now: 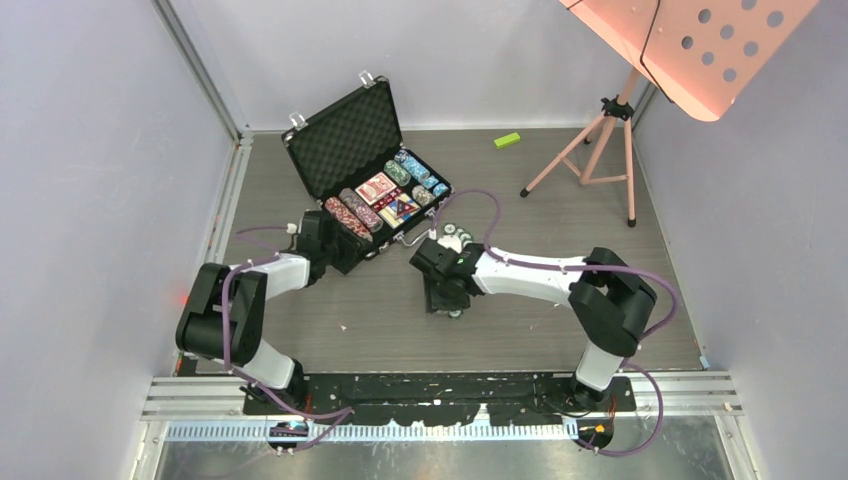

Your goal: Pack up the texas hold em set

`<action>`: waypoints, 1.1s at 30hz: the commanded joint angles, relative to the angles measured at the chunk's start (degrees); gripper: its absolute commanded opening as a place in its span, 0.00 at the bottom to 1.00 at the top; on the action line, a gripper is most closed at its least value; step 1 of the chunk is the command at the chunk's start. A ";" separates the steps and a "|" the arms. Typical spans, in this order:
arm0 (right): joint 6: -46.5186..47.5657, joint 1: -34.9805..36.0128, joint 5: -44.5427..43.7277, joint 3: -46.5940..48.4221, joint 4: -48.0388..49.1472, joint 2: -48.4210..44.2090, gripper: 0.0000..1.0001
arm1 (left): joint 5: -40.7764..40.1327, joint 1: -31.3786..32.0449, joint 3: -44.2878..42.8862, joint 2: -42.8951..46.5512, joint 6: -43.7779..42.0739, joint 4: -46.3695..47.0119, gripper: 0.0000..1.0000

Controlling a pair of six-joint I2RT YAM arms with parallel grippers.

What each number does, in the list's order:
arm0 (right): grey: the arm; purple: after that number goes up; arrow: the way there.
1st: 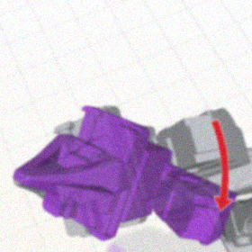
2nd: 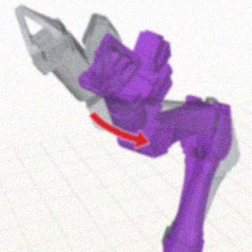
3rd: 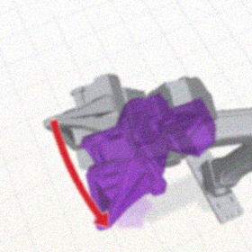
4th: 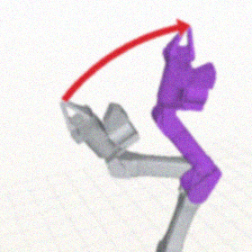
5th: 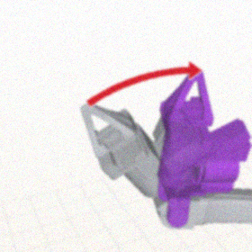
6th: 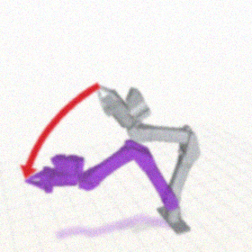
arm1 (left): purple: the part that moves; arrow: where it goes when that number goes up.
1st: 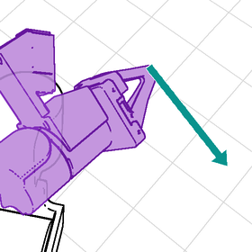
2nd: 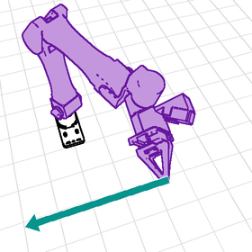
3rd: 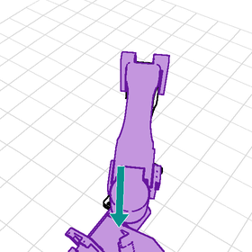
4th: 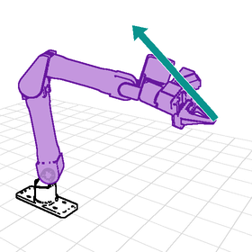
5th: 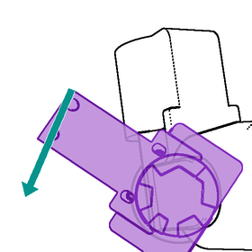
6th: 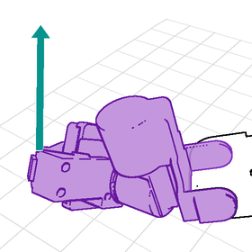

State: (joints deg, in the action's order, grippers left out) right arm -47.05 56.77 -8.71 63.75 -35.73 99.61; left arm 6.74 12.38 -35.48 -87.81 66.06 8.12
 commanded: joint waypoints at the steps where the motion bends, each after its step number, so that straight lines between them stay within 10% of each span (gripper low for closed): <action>1: 1.53 0.00 -4.20 0.38 0.66 -7.32 0.29 | -3.84 0.36 -0.68 -1.22 -0.60 -0.66 0.49; 16: 10.53 -4.40 -6.37 5.96 0.55 -9.66 0.25 | -2.89 0.71 -0.16 7.03 -9.49 -14.86 0.10; 33: 26.50 -14.06 -2.05 32.88 1.20 8.74 0.23 | 0.01 0.23 0.92 18.16 -16.43 -24.71 0.12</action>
State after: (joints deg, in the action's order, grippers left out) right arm -27.35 44.38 -11.29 89.60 -36.42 105.30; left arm 5.98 13.13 -32.73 -72.05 52.36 -14.55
